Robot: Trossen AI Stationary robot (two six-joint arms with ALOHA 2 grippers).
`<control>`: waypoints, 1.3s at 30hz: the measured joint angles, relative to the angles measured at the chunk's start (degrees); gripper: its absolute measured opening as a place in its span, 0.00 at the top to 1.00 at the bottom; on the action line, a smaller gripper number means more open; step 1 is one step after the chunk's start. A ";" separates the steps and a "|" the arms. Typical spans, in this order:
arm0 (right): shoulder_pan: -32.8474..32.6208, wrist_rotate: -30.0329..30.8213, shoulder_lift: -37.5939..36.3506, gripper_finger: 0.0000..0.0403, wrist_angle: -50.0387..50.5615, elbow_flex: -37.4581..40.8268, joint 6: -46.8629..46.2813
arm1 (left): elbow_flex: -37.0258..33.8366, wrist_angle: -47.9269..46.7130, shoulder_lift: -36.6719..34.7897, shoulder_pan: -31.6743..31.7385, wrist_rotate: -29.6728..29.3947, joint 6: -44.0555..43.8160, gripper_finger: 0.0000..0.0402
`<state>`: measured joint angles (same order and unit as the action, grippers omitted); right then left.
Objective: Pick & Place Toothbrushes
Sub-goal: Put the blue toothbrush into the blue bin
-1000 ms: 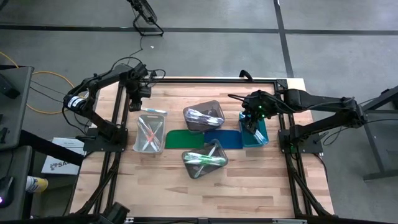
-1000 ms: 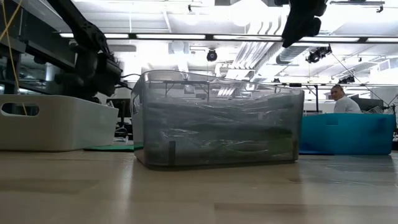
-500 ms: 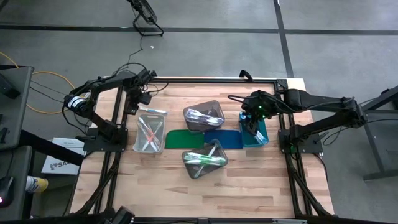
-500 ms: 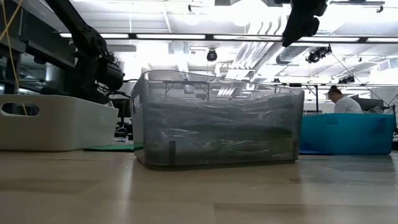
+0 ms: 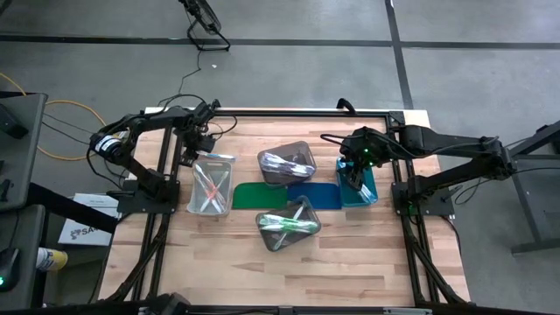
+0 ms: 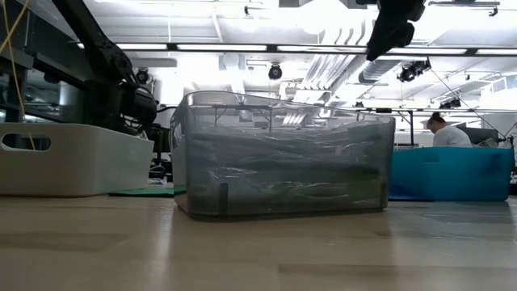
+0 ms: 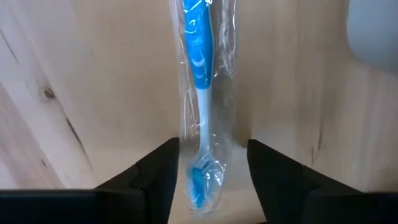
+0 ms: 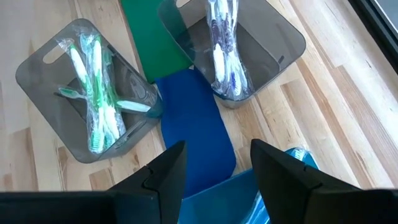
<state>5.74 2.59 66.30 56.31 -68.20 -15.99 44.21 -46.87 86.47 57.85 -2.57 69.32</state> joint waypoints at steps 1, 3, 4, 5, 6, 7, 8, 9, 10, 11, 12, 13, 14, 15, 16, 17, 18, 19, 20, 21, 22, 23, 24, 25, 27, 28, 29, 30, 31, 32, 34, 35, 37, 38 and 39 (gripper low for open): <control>0.00 -0.01 0.00 0.57 0.00 0.00 0.00 | -0.22 0.46 -0.04 -0.20 -0.39 0.31 0.54; 0.00 -0.01 0.00 0.57 0.00 0.00 -0.03 | -0.69 1.52 -0.16 -0.27 -0.82 0.99 0.58; 0.00 -0.01 0.00 0.57 0.00 0.00 -0.08 | -0.88 2.11 -0.17 -0.25 -0.83 0.97 0.60; 0.00 -0.02 0.00 0.57 0.00 0.00 -0.25 | -1.05 2.77 -0.19 -0.21 -0.88 0.94 0.63; 0.00 -0.02 0.00 0.57 0.00 0.00 -0.32 | -1.11 3.13 -0.19 -0.20 -1.03 0.92 0.66; 0.00 -0.02 0.00 0.57 0.00 0.00 -0.50 | -1.12 3.43 -0.19 -0.20 -1.34 0.88 0.70; 0.00 -0.02 0.00 0.57 0.00 0.00 -0.55 | -1.12 3.75 -0.19 -0.18 -1.81 0.77 0.74; 0.00 -0.06 0.00 0.57 0.00 0.00 -0.58 | -1.13 4.01 -0.19 -0.16 -2.38 0.66 0.78; 0.00 -0.15 0.00 0.57 0.00 0.00 -0.63 | -1.14 4.34 -0.17 -0.16 -2.83 0.36 0.82; 0.00 -0.15 0.00 0.57 0.00 -0.01 -0.68 | -1.14 4.58 -0.17 -0.16 -3.28 0.27 0.87; 0.00 -0.15 0.00 0.57 0.00 0.00 -0.85 | -1.14 4.89 -0.17 -0.16 -3.56 0.00 0.91; 0.00 -0.17 0.00 0.57 0.00 0.00 -1.12 | -1.14 5.07 -0.17 -0.16 -3.66 -0.12 0.95; 0.00 -0.17 0.00 0.57 0.00 0.00 -1.46 | -1.14 5.15 -0.17 -0.16 -3.75 -0.20 0.97; 0.00 -0.17 0.00 0.57 0.00 0.00 -1.65 | -1.16 5.24 -0.15 -0.16 -3.78 -0.64 0.98; 0.00 -0.17 0.00 0.57 0.00 0.00 -1.83 | -1.15 5.26 -0.14 -0.16 -3.79 -0.97 0.97; 0.00 -0.20 0.00 0.57 0.00 -0.02 -1.94 | -1.05 5.12 -0.12 -0.16 -3.80 -1.19 0.97; 0.00 -0.32 0.00 0.57 0.00 -0.01 -2.09 | -0.76 4.70 -0.07 -0.16 -3.81 -1.59 0.97; 0.00 -0.88 0.00 0.57 0.01 -0.01 -2.16 | -0.39 4.14 0.02 -0.16 -3.82 -1.82 0.98; 0.00 -1.54 0.00 0.57 0.02 0.00 -2.18 | 0.06 3.62 0.10 -0.16 -3.97 -2.16 0.99; 0.00 -1.71 0.00 0.57 0.02 -0.02 -2.20 | 0.64 3.10 0.20 -0.13 -4.35 -2.64 0.99; 0.00 -1.92 0.00 0.57 0.03 -0.02 -2.21 | 1.34 2.47 0.21 -0.10 -4.78 -3.33 0.99; 0.00 -2.27 0.00 0.57 0.04 -0.02 -2.22 | 2.02 1.95 0.03 -0.07 -5.13 -4.14 0.99; 0.00 -2.66 0.00 0.57 0.05 -0.02 -2.33 | 2.76 1.10 -0.02 -0.07 -5.31 -4.82 0.99; 0.00 -2.78 0.00 0.57 0.09 -0.02 -2.43 | 3.42 0.39 -0.02 -0.07 -5.30 -5.28 0.99; 0.00 -2.86 0.00 0.57 0.28 -0.02 -2.93 | 5.03 -1.62 -0.02 -0.11 -5.27 -6.47 0.99; 0.00 -2.96 0.00 0.57 0.52 -0.02 -3.33 | 5.86 -2.47 -0.02 -0.11 -5.27 -6.67 1.00; 0.00 -2.97 -0.11 0.57 0.80 -0.02 -3.71 | 6.75 -3.40 -0.02 -0.11 -5.24 -7.03 1.00; 0.00 -2.97 -0.40 0.57 1.21 -0.02 -4.01 | 7.64 -4.74 -0.02 -0.11 -5.24 -7.44 1.00; 0.00 -3.01 -0.63 0.57 1.65 -0.02 -4.36 | 8.47 -6.07 -0.02 -0.11 -5.24 -8.04 1.00; -0.04 -3.04 -0.93 0.57 2.07 -0.02 -4.87 | 9.39 -7.19 -0.02 -0.11 -5.21 -8.44 1.00; -0.28 -3.04 -1.63 0.57 2.60 -0.04 -6.11 | 11.56 -9.93 -0.04 -0.11 -5.17 -9.31 1.00; -0.47 -3.02 -2.10 0.57 2.96 -0.04 -6.56 | 12.62 -11.35 -0.06 -0.11 -5.02 -9.58 1.00; -0.86 -2.91 -3.09 0.57 3.63 -0.04 -7.14 | 14.93 -13.98 -0.06 -0.11 -3.74 -9.83 1.00; -1.16 -2.77 -3.70 0.57 3.62 -0.04 -7.69 | 16.21 -15.12 -0.06 -0.11 -2.91 -10.14 1.00; -1.48 -2.61 -4.38 0.57 3.61 -0.04 -8.23 | 17.48 -15.93 -0.06 -0.11 -2.02 -10.70 1.00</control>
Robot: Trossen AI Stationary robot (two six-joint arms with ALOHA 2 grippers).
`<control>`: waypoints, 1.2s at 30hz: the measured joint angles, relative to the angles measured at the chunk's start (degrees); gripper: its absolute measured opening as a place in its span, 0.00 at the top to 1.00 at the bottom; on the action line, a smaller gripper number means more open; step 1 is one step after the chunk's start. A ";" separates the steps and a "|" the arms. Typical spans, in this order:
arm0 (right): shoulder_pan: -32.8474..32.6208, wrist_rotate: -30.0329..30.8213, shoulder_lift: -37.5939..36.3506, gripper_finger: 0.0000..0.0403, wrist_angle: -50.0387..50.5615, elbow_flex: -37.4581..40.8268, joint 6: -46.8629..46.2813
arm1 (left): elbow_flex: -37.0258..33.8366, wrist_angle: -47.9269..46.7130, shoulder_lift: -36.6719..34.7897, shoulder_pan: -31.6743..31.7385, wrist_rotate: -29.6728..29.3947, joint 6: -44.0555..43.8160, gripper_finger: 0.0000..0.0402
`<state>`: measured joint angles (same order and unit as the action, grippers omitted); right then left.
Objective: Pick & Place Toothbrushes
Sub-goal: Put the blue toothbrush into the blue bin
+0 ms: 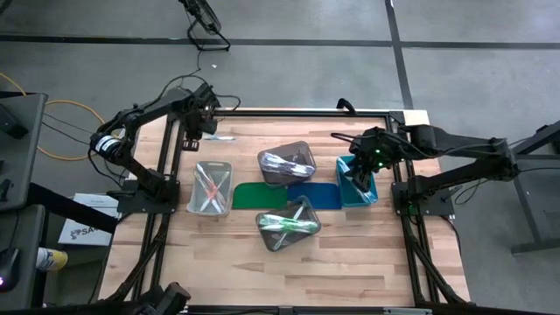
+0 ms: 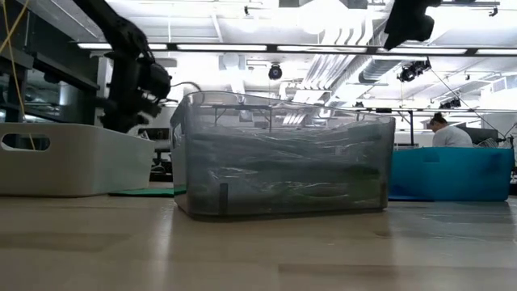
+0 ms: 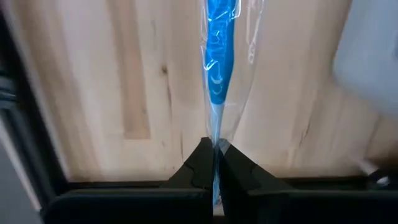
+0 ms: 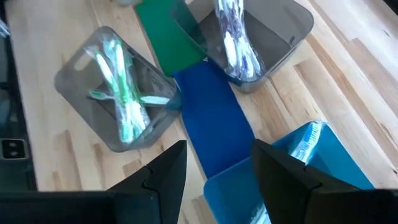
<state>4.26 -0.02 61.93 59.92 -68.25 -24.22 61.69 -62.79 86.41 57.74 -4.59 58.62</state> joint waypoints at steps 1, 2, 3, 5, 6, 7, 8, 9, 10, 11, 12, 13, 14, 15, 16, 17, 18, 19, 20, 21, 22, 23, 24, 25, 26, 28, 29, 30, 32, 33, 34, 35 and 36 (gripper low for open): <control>-0.21 0.05 -0.61 0.57 0.00 0.00 -0.48 | 1.33 -0.80 0.00 0.00 1.02 -0.61 1.00; -0.31 0.05 -1.17 0.57 -0.05 0.00 -0.94 | 2.75 -1.68 0.00 0.00 2.17 -1.36 1.00; -0.43 0.10 -1.58 0.57 -0.14 0.00 -1.29 | 4.06 -2.47 0.00 0.00 3.62 -1.85 1.00; -0.73 0.54 -2.27 0.57 -0.15 0.00 -1.65 | 7.00 -3.03 0.00 -0.14 6.83 -2.83 1.00; -0.91 1.21 -2.55 0.57 -0.22 0.00 -1.69 | 8.38 -2.93 -0.01 -0.50 8.58 -3.39 1.00; -1.08 2.29 -2.66 0.57 -0.49 0.00 -1.63 | 9.62 -2.63 -0.07 -1.02 10.09 -3.80 1.00; -1.27 3.51 -2.68 0.57 -1.06 0.00 -1.56 | 10.83 -1.94 -0.09 -1.67 11.71 -4.04 1.00; -1.38 4.49 -2.68 0.57 -1.96 0.00 -1.41 | 12.02 -0.81 -0.09 -2.40 13.50 -4.40 1.00; -1.43 5.26 -2.65 0.57 -3.11 0.00 -1.01 | 13.14 0.44 -0.09 -3.25 15.08 -4.82 1.00; -1.43 5.78 -2.60 0.57 -4.48 0.00 -0.21 | 14.34 1.91 -0.09 -4.18 16.84 -5.36 1.00; -1.39 6.07 -2.41 0.57 -6.10 0.00 0.52 | 15.36 3.47 -0.09 -5.21 18.46 -5.99 1.00; -1.31 6.37 -2.14 0.57 -8.15 0.00 1.40 | 16.34 5.14 -0.09 -6.32 19.73 -6.59 1.00; -1.19 6.75 -1.88 0.57 -10.55 0.00 2.07 | 17.28 6.86 -0.09 -7.49 21.02 -7.42 1.00; -1.05 7.49 -1.68 0.57 -12.53 0.00 2.93 | 18.16 8.67 -0.09 -8.70 22.45 -8.42 1.00; -0.81 8.35 -1.47 0.57 -14.77 0.02 3.78 | 18.94 10.55 -0.09 -9.88 24.06 -9.60 1.00; -0.60 9.24 -1.20 0.57 -17.48 0.04 4.87 | 19.70 12.70 -0.09 -10.98 25.78 -10.98 1.00; -0.37 10.10 -0.79 0.57 -20.69 0.03 6.13 | 20.29 14.98 -0.09 -12.14 27.73 -12.47 1.00; -0.08 10.97 -0.33 0.57 -23.80 -0.01 7.54 | 20.63 17.67 -0.09 -13.34 29.92 -13.87 1.00; 0.29 11.81 0.19 0.57 -26.97 -0.02 9.39 | 20.88 20.44 -0.11 -14.51 31.82 -15.09 1.00; 0.78 12.53 0.79 0.57 -29.84 -0.02 11.61 | 20.89 23.56 -0.11 -15.66 33.65 -16.43 1.00; 1.24 13.28 1.57 0.57 -32.99 -0.02 13.87 | 20.89 26.65 -0.11 -16.95 34.94 -17.67 1.00; 1.63 13.92 2.44 0.57 -36.33 -0.02 15.90 | 20.89 29.60 -0.11 -18.08 35.80 -18.84 1.00; 2.09 14.57 3.25 0.57 -39.15 -0.02 17.59 | 20.89 32.41 -0.11 -19.19 36.16 -20.00 1.00; 2.67 14.91 4.10 0.57 -41.51 -0.02 18.94 | 20.89 35.15 -0.11 -20.33 36.31 -21.03 1.00; 3.29 14.96 4.98 0.57 -44.03 -0.02 20.20 | 20.89 37.75 0.01 -21.41 36.43 -21.94 1.00; 4.26 14.87 6.85 0.57 -48.89 -0.02 22.26 | 20.89 42.84 0.51 -23.48 36.62 -23.90 1.00; 4.75 14.97 7.71 0.57 -50.98 -0.02 22.93 | 20.89 44.70 0.70 -24.27 36.61 -24.70 1.00; 5.25 15.11 8.54 0.57 -53.08 -0.01 23.28 | 20.89 46.11 0.79 -24.94 36.62 -25.37 1.00; 6.17 14.96 9.96 0.57 -56.36 0.00 23.49 | 20.89 48.51 0.90 -26.21 36.64 -25.91 1.00; 6.47 14.90 10.50 0.57 -57.47 0.00 23.53 | 20.89 49.22 1.02 -26.71 36.66 -25.91 1.00; 6.74 14.53 10.97 0.57 -58.43 0.00 23.62 | 20.89 49.52 1.16 -27.16 36.68 -25.93 1.00; 6.95 13.50 11.33 0.57 -59.36 0.00 23.90 | 20.89 49.59 1.31 -27.57 36.66 -25.93 1.00; 7.18 11.98 11.58 0.57 -60.03 0.02 24.15 | 20.87 49.51 1.40 -27.88 36.64 -25.93 1.00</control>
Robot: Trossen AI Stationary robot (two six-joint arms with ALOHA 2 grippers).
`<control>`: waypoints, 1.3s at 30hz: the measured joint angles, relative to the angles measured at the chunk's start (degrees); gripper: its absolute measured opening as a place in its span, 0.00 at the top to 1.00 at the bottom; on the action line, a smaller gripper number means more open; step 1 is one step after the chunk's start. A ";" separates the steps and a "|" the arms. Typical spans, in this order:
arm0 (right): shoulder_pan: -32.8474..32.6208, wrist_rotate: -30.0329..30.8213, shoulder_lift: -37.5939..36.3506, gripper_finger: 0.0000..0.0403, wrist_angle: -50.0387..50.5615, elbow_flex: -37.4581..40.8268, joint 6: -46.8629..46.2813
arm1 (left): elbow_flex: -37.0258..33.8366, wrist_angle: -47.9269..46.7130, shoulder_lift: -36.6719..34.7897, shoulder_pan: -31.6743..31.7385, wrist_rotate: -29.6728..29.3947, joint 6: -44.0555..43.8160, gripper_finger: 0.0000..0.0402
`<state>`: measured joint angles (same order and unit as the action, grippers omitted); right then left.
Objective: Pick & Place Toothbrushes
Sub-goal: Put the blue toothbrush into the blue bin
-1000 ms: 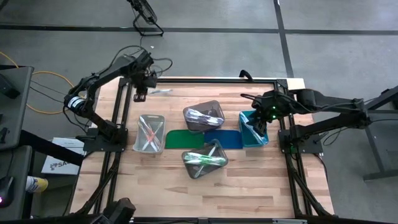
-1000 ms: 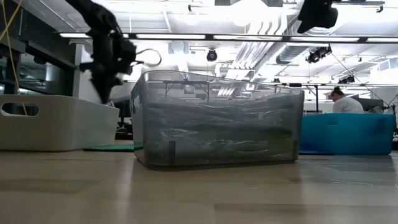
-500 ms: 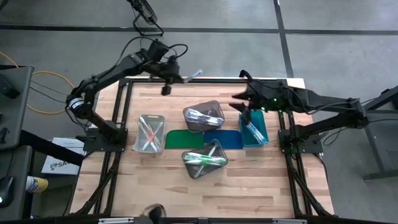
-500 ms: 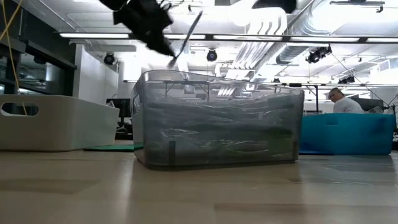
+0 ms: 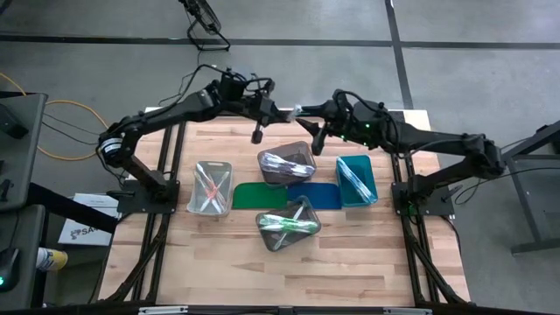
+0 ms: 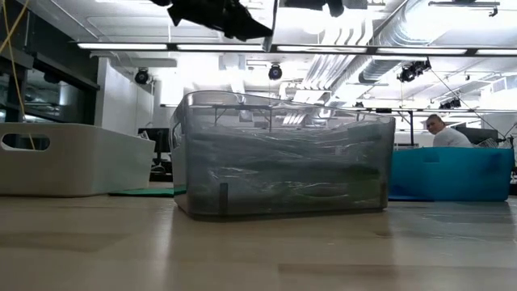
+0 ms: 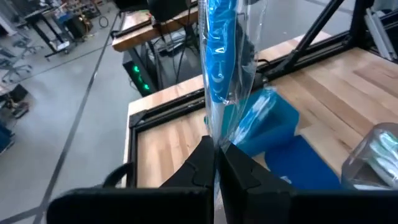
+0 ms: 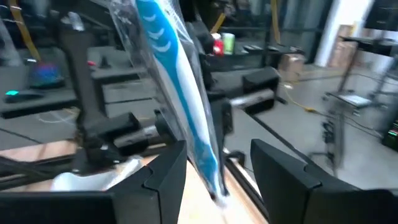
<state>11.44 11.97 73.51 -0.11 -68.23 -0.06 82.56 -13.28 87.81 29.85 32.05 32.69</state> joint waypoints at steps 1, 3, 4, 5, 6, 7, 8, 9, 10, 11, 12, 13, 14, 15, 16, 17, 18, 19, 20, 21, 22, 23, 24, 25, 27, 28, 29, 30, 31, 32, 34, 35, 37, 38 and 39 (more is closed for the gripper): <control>0.26 -1.59 0.29 0.57 -0.72 0.00 0.14 | 0.00 -0.02 0.00 -0.20 -0.02 0.00 1.00; 0.51 -3.20 1.34 0.57 -3.02 0.01 0.14 | 0.04 0.69 0.41 -0.89 0.06 0.01 1.00; 0.68 -3.39 1.79 0.57 -3.65 0.00 0.16 | 0.04 0.65 0.60 -1.16 0.16 0.01 1.00; 0.82 -3.44 2.27 0.57 -3.94 0.01 0.20 | 0.00 0.20 0.73 -1.14 0.21 0.07 1.00; 0.96 -3.62 2.96 0.57 -4.67 0.02 0.32 | -0.04 0.18 0.93 -1.06 0.22 0.24 1.00; 1.06 -4.17 3.50 0.57 -5.45 0.02 0.34 | -0.04 0.53 1.27 -1.16 0.33 0.27 1.00; 1.22 -4.92 3.84 0.57 -5.90 0.04 0.34 | 0.02 1.02 1.66 -1.55 0.68 0.21 1.00; 1.40 -4.98 4.03 0.57 -6.30 0.04 0.34 | 0.02 1.05 2.00 -1.71 1.01 0.01 1.00; 1.47 -4.83 4.23 0.57 -6.73 0.04 0.34 | 0.02 0.72 2.32 -1.73 1.15 0.02 1.00; 1.46 -4.55 4.48 0.57 -7.35 0.04 0.34 | -0.02 0.63 2.57 -1.75 1.28 0.02 1.00; 1.45 -4.40 4.50 0.58 -7.56 0.04 0.32 | -0.02 0.69 2.73 -1.79 1.29 0.02 1.00; 1.45 -4.37 4.49 0.58 -7.51 0.04 0.15 | -0.02 0.70 2.82 -1.80 1.33 0.02 1.00; 1.45 -4.35 4.49 0.59 -7.49 0.04 -0.07 | -0.02 0.73 2.85 -1.78 1.50 0.02 1.00; 1.43 -4.33 4.49 0.61 -7.44 0.04 -0.48 | -0.02 0.71 2.87 -1.78 1.53 0.02 0.99; 1.43 -4.33 4.49 0.62 -7.43 0.04 -1.10 | -0.02 0.72 2.89 -1.78 1.53 0.02 0.99; 1.45 -4.31 4.49 0.65 -7.43 0.04 -1.61 | -0.02 0.72 2.89 -1.78 1.51 0.02 0.99; 1.45 -4.31 4.49 0.67 -7.44 0.04 -2.02 | -0.02 0.77 2.89 -1.76 1.51 0.02 0.99; 1.45 -4.28 4.49 0.70 -7.45 0.04 -2.29 | -0.02 0.79 2.89 -1.76 1.51 0.02 0.99; 1.45 -4.29 4.49 0.73 -7.45 0.04 -2.59 | -0.02 0.77 2.89 -1.73 1.50 0.02 0.99; 1.43 -4.32 4.49 0.76 -7.44 0.04 -2.94 | -0.02 0.77 2.89 -1.73 1.49 0.02 0.99; 1.43 -4.33 4.49 0.79 -7.44 0.04 -3.18 | -0.02 0.77 2.89 -1.73 1.47 0.02 0.99; 1.43 -4.35 4.49 0.82 -7.44 0.04 -3.27 | -0.02 0.77 2.89 -1.73 1.47 0.03 0.99; 1.43 -4.33 4.49 0.86 -7.44 0.04 -3.29 | -0.02 0.77 2.89 -1.73 1.48 0.14 0.99; 1.44 -3.93 4.49 0.89 -7.44 0.04 -3.16 | -0.02 0.71 2.89 -1.76 1.66 0.37 1.00; 1.53 -4.01 4.49 0.95 -7.42 0.04 -3.57 | -0.02 0.54 2.89 -1.82 1.78 1.44 0.99; 1.54 -3.99 4.49 0.97 -7.40 0.04 -4.51 | -0.02 0.64 2.89 -1.82 1.49 2.37 0.98; 1.50 -3.86 4.49 0.97 -7.29 0.04 -5.71 | -0.02 0.44 2.89 -1.82 1.66 3.58 0.96; 1.47 -3.80 4.49 0.97 -6.96 0.04 -7.07 | -0.02 0.02 2.89 -1.80 1.68 4.79 0.93; 1.47 -3.80 4.48 0.98 -6.31 0.04 -8.23 | -0.02 -0.48 2.83 -1.76 1.46 6.08 0.90; 1.47 -3.81 4.34 0.98 -5.42 0.03 -9.07 | -0.02 -1.35 2.67 -1.52 0.80 7.40 0.87; 1.41 -1.98 3.56 0.98 -2.94 0.02 -10.57 | -0.04 -4.00 1.62 -0.38 0.03 10.10 0.79; 1.38 -0.71 3.03 0.98 -1.34 0.04 -11.48 | -0.04 -5.24 0.91 0.25 -0.57 11.07 0.76; 1.30 0.81 1.26 0.98 2.78 0.04 -13.80 | 0.04 -8.17 -0.55 1.59 -1.75 12.70 0.70; 1.32 1.16 0.23 0.98 5.22 0.04 -15.22 | 0.02 -10.12 -1.26 2.28 -2.30 13.53 0.67; 1.32 1.22 -0.63 0.98 7.51 0.03 -16.58 | 0.02 -11.58 -1.77 2.83 -2.50 14.40 0.65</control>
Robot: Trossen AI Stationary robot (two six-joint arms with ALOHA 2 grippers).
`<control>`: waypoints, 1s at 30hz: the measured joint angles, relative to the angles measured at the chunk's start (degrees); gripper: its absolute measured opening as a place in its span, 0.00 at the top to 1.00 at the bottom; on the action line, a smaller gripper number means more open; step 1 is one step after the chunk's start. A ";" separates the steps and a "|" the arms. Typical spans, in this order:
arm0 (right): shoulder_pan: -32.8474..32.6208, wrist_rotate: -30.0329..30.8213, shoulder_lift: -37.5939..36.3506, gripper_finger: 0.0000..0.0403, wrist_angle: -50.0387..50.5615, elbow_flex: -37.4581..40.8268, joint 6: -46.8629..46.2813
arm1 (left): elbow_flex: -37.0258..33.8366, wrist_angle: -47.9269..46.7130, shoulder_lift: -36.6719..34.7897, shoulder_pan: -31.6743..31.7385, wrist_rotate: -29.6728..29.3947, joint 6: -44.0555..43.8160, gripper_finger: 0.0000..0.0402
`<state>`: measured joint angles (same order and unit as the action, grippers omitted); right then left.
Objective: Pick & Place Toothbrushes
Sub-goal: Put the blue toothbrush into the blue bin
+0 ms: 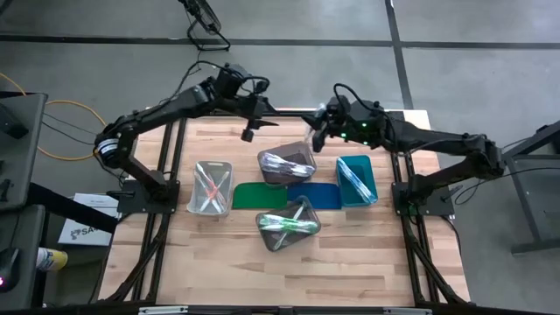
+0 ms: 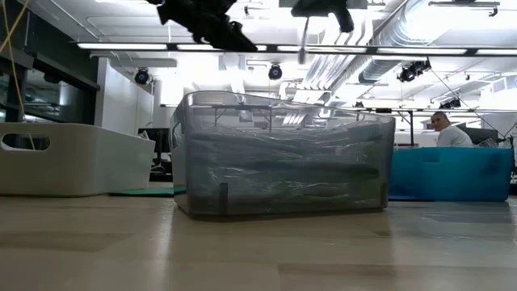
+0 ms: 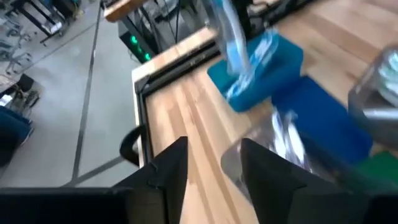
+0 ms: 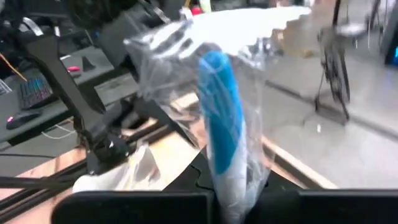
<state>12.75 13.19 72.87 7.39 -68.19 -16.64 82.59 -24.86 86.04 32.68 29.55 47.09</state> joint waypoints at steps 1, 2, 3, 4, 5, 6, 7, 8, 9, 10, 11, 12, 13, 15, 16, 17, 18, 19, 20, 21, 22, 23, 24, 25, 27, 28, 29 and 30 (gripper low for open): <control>0.00 0.00 -0.87 0.98 2.08 -0.01 -1.45 | 0.00 -1.22 -0.51 0.49 -0.18 0.89 0.64; 0.00 -0.02 -1.89 0.98 4.53 -0.01 -3.08 | 0.00 -2.58 -1.06 1.06 -0.31 1.80 0.63; 0.00 0.02 -2.95 0.99 7.03 -0.01 -4.76 | 0.00 -3.89 -1.68 1.70 -0.35 2.64 0.63; 0.00 -0.02 -3.85 0.99 9.21 -0.01 -6.22 | 0.00 -4.88 -2.36 2.35 -0.46 3.45 0.62; 0.00 -0.30 -4.64 0.99 11.38 -0.11 -7.90 | 0.00 -5.62 -2.91 2.88 -0.97 4.22 0.62; 0.05 -1.24 -5.46 0.99 14.00 -0.53 -9.77 | 0.00 -6.43 -3.44 3.45 -1.49 5.14 0.62; 0.36 -2.33 -6.16 0.99 17.11 -1.15 -11.69 | 0.00 -7.19 -3.81 3.99 -1.88 5.65 0.63; 0.89 -3.83 -6.62 0.99 20.60 -2.02 -13.51 | 0.00 -7.72 -4.14 4.58 -2.23 6.17 0.63; 1.46 -5.60 -6.89 0.99 24.34 -3.06 -15.36 | 0.00 -8.15 -4.38 5.18 -2.48 6.71 0.63; 2.04 -7.60 -6.92 0.99 27.76 -4.17 -17.36 | 0.00 -8.46 -4.67 5.68 -2.49 6.80 0.63; 2.76 -9.87 -6.92 0.99 31.10 -5.24 -19.30 | 0.00 -8.59 -4.93 6.13 -2.45 6.78 0.63; 3.64 -11.94 -6.91 0.99 34.43 -6.18 -21.06 | 0.00 -8.41 -5.01 6.57 -2.39 6.75 0.63; 4.50 -13.94 -6.80 0.99 37.22 -6.92 -22.61 | 0.00 -8.36 -5.02 6.91 -2.33 6.73 0.63; 5.86 -17.47 -6.14 0.99 41.50 -7.93 -25.23 | -0.02 -8.62 -4.95 7.58 -2.34 6.70 0.63; 6.47 -19.53 -5.73 0.99 43.66 -7.99 -26.48 | -0.02 -8.65 -4.94 7.92 -2.32 6.71 0.63; 7.14 -21.35 -5.20 0.99 46.10 -7.97 -27.33 | -0.02 -8.61 -4.94 8.21 -2.30 6.69 0.63; 7.78 -22.90 -4.61 0.99 48.69 -7.92 -28.34 | -0.02 -8.59 -4.96 8.31 -2.26 6.69 0.63; 8.35 -24.11 -3.90 0.99 51.27 -7.92 -29.27 | -0.02 -8.65 -4.96 8.35 -2.28 6.69 0.63; 8.75 -24.96 -3.10 0.99 53.70 -7.92 -29.92 | -0.02 -8.75 -4.96 8.36 -2.28 6.69 0.63; 9.10 -25.27 -2.12 0.99 56.02 -7.92 -30.15 | -0.02 -8.75 -4.96 8.36 -2.28 6.71 0.63; 9.41 -25.17 -1.05 0.99 58.04 -7.92 -30.12 | -0.02 -8.71 -4.96 8.32 -2.28 6.71 0.63; 9.74 -25.04 0.13 0.99 59.49 -7.90 -29.92 | -0.02 -8.71 -4.96 8.31 -2.26 6.70 0.63; 10.05 -24.88 1.43 0.99 60.47 -7.90 -29.79 | -0.02 -8.72 -4.96 8.30 -2.26 6.69 0.63; 10.33 -24.81 2.74 0.99 61.29 -7.88 -29.60 | -0.02 -8.74 -4.96 8.29 -2.26 6.69 0.63; 10.79 -24.74 5.54 0.99 62.84 -7.88 -27.86 | -0.02 -8.70 -4.96 8.31 -2.26 6.69 0.63; 11.04 -24.65 7.01 0.99 63.80 -7.88 -26.82 | -0.02 -8.72 -4.96 8.31 -2.26 6.69 0.63; 11.25 -24.41 8.59 0.99 64.97 -7.88 -25.87 | -0.02 -8.74 -4.96 8.31 -2.26 6.69 0.63; 11.37 -24.14 10.29 0.99 66.11 -7.88 -25.12 | -0.02 -8.76 -4.96 8.31 -2.26 6.69 0.63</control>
<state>24.12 -10.95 83.16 73.51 -76.07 -41.76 82.56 -33.63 81.08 40.99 27.29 53.78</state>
